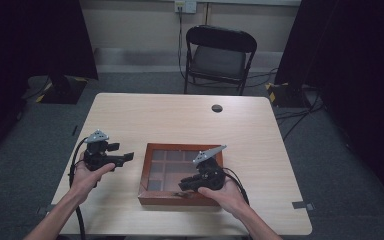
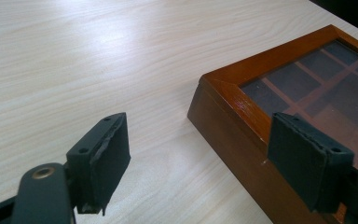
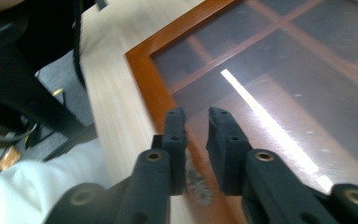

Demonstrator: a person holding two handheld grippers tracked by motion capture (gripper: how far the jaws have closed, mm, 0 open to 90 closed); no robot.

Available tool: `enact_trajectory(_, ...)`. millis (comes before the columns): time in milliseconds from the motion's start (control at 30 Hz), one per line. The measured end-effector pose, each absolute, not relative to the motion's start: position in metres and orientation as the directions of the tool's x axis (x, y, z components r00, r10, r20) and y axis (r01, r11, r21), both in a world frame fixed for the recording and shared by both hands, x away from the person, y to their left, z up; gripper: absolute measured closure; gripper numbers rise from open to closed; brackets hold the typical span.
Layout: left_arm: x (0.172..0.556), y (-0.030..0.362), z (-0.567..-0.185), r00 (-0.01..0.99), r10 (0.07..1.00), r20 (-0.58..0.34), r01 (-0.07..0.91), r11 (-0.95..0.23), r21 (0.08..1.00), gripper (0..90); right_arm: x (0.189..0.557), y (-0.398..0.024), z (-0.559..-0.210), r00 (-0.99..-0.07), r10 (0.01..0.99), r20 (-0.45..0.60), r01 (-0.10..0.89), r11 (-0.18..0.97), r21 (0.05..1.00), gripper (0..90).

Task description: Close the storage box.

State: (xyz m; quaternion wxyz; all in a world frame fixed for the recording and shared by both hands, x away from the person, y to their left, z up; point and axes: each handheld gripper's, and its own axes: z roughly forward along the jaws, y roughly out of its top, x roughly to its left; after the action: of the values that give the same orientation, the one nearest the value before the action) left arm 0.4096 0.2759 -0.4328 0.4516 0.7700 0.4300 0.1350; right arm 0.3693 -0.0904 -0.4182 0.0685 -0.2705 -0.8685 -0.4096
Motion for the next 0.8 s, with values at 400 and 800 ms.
enact_trajectory(400,0.412,0.276,-0.433,0.568,0.801,-0.191,0.573,-0.218,0.790,21.4,0.388,-0.128,-0.398,-0.769,0.557,0.314,0.569,0.371,0.734,49.4)
enact_trajectory(800,0.415,0.276,-0.438,0.563,0.812,-0.154,0.586,-0.261,0.767,21.6,0.403,-0.196,-0.407,-0.585,0.761,0.279,0.645,0.229,0.729,19.0)
